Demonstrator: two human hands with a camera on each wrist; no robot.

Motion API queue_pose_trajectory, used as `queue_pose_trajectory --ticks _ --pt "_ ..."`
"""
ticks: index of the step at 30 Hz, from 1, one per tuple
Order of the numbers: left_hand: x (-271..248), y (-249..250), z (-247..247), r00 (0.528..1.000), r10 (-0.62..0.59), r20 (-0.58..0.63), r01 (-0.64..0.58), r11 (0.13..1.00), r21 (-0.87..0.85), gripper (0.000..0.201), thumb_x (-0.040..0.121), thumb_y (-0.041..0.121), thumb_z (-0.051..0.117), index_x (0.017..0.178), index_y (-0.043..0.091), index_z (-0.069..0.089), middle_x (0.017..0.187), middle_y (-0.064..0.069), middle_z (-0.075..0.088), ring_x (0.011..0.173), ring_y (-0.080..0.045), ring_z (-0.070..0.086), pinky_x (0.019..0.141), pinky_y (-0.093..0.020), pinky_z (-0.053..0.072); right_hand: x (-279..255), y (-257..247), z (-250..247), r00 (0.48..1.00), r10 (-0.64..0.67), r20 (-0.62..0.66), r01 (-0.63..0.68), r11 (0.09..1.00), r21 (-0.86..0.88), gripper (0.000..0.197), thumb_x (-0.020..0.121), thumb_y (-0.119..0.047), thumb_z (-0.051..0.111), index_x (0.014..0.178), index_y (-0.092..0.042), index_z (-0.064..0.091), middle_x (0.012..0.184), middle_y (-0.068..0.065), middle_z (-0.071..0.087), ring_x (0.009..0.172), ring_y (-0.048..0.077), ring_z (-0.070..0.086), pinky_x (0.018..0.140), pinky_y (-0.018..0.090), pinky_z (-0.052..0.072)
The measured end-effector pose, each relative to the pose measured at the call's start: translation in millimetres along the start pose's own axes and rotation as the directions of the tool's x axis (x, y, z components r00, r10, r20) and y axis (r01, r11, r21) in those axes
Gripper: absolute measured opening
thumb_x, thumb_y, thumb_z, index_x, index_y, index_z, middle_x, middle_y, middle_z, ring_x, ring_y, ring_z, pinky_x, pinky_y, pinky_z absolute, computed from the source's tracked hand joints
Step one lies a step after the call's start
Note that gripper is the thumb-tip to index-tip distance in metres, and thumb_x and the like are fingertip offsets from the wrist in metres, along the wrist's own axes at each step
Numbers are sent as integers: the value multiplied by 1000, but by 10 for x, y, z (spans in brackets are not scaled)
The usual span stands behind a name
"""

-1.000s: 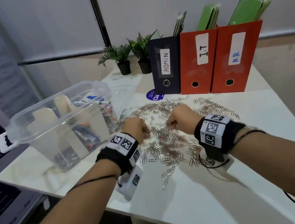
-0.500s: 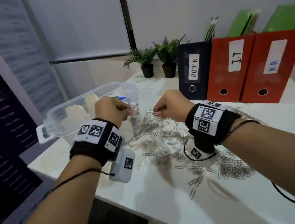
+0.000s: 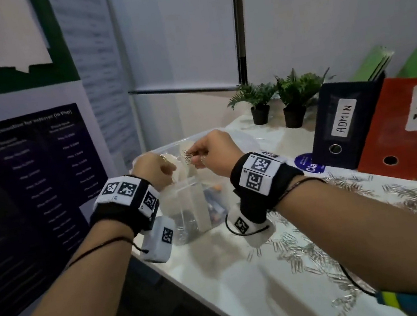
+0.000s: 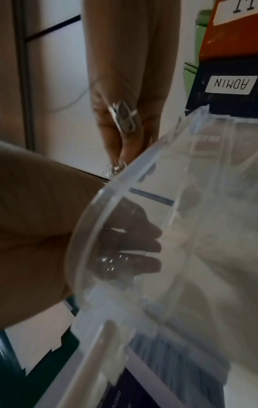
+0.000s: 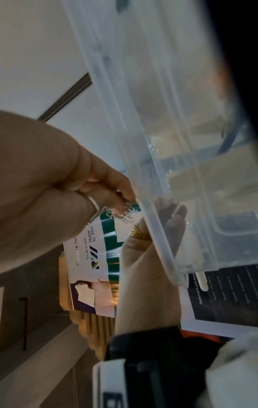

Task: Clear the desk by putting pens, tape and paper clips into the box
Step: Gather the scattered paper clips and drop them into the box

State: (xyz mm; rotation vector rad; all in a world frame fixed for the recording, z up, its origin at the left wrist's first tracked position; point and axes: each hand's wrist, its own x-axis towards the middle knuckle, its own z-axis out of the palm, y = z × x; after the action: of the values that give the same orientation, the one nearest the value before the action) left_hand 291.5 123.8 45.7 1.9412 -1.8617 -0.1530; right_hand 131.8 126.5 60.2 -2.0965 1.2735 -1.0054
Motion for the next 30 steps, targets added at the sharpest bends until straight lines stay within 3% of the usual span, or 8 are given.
queue_pose_trajectory --ticks 4,9,13,16,19,22,25,30 --pt "19 -59 -24 1000 16 20 -16 1000 -19 37 84 -1 51 116 10 65 109 -2 69 110 -21 59 98 -28 44 211 -21 242 1000 7 5 -6 998 -61 20 82 -9 69 101 -2 72 91 19 72 79 22 65 87 26 51" --pt "-15 -282 125 997 0 -77 -6 997 -80 66 84 -7 35 145 19 34 142 -13 46 129 -33 43 108 -41 36 304 -23 393 995 67 76 -64 997 -34 29 76 -18 77 100 -2 72 92 16 73 87 24 71 90 34 54" --pt "-40 -344 203 996 -55 -73 44 989 -138 68 86 -6 31 148 23 27 149 -13 34 139 -36 25 116 -44 21 299 -4 419 982 60 181 -29 985 -169 35 83 -29 69 108 -5 70 99 13 72 92 22 68 91 31 52" --pt "-69 -306 198 997 -80 -20 77 990 -122 69 86 -7 30 148 22 26 152 -13 28 143 -37 11 118 -41 2 309 47 467 978 29 207 24 968 -250 30 92 -27 56 96 -2 72 95 15 72 92 25 67 90 33 52" --pt "-74 -249 149 999 -34 -20 33 997 -68 69 84 -8 32 147 18 27 149 -14 34 142 -31 20 118 -40 -4 315 38 423 973 7 229 52 966 -253 24 92 -11 54 109 -6 70 103 10 72 97 19 67 94 27 49" --pt "-67 -253 163 999 -26 -23 24 996 -86 69 83 -8 32 146 19 29 146 -15 39 140 -29 25 118 -40 -4 289 32 422 983 -1 186 40 977 -209 21 84 -10 66 104 -10 72 96 8 74 90 14 69 90 24 52" --pt "-74 -283 214 985 -4 -172 -21 990 -143 61 86 -5 32 143 16 36 141 -14 45 136 -30 32 119 -45 7 251 49 452 998 -2 61 12 986 -165 20 73 -22 79 89 -10 74 85 7 74 76 11 65 83 25 54" --pt "-247 -104 166 874 103 -476 -145 988 -53 45 94 15 46 139 18 42 146 -9 35 134 -30 26 112 -40 23 110 116 229 991 -61 -121 75 990 117 16 79 -22 74 88 -8 72 77 -1 68 70 8 62 72 19 52"
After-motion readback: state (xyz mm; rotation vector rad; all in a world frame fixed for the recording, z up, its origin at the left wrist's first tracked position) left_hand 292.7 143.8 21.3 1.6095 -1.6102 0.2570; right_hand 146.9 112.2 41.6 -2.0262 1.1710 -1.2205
